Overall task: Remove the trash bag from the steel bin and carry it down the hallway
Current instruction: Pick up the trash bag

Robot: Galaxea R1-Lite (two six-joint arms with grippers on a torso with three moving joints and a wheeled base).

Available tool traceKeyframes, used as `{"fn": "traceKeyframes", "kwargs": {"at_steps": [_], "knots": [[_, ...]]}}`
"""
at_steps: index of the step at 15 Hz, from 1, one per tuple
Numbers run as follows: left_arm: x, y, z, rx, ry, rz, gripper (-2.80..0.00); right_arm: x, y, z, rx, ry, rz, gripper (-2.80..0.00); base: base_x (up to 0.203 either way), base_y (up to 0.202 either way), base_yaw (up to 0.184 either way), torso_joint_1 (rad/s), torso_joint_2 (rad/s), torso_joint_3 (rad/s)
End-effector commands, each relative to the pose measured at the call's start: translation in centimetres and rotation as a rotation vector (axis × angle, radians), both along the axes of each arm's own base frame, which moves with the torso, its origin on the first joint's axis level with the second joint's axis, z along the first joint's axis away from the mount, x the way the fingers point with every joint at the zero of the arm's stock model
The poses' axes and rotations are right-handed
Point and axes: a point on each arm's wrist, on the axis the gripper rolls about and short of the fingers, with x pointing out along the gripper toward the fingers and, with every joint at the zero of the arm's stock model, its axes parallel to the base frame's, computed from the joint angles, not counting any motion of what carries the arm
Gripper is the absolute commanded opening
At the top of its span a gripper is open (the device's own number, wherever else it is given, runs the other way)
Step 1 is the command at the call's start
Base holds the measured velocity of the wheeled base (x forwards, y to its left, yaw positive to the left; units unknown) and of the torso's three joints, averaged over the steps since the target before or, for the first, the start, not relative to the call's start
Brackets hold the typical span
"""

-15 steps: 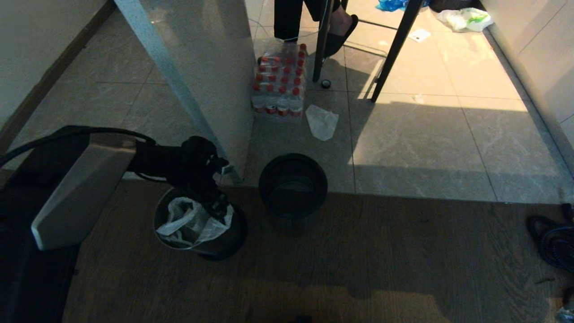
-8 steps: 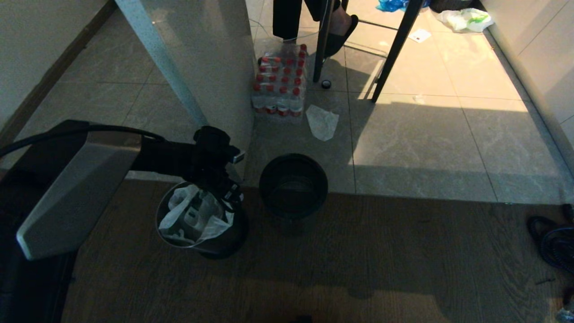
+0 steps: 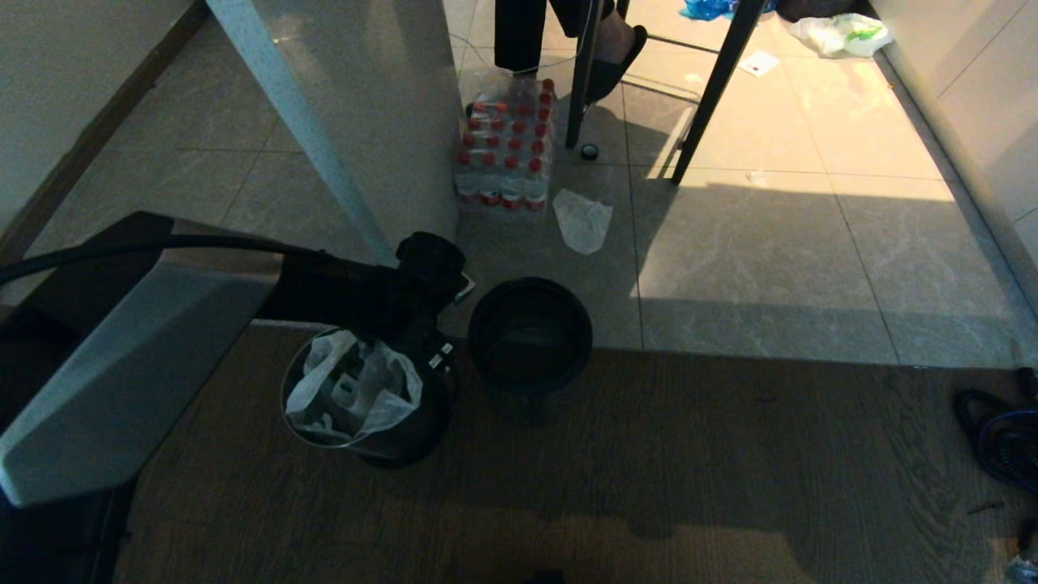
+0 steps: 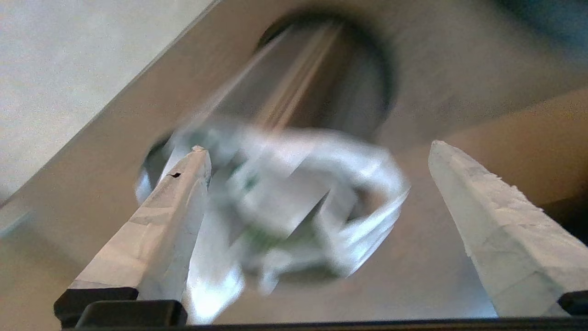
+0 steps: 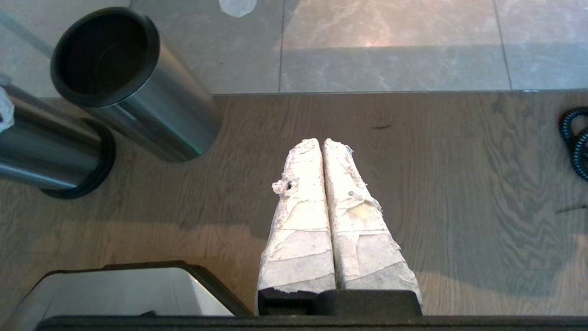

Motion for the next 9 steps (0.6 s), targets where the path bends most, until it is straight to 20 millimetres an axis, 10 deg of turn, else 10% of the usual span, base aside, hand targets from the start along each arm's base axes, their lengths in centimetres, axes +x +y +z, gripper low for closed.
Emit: {"fn": "traceKeyframes", "kwargs": {"at_steps": [1, 9], "knots": [[-1.4, -1.0, 0.2, 0.051, -0.006, 0.000, 0.00, 0.0, 0.0, 0.0, 0.001, -0.001, -0.001, -2.80, 0.000, 0.000, 0.000, 0.000, 0.00, 0.000], [-4.5, -6.2, -5.9, 0.352, -0.096, 0.195, 0.00, 0.0, 0.0, 0.0, 0.001, -0.001, -0.001, -2.80, 0.000, 0.000, 0.000, 0.000, 0.00, 0.000]]}}
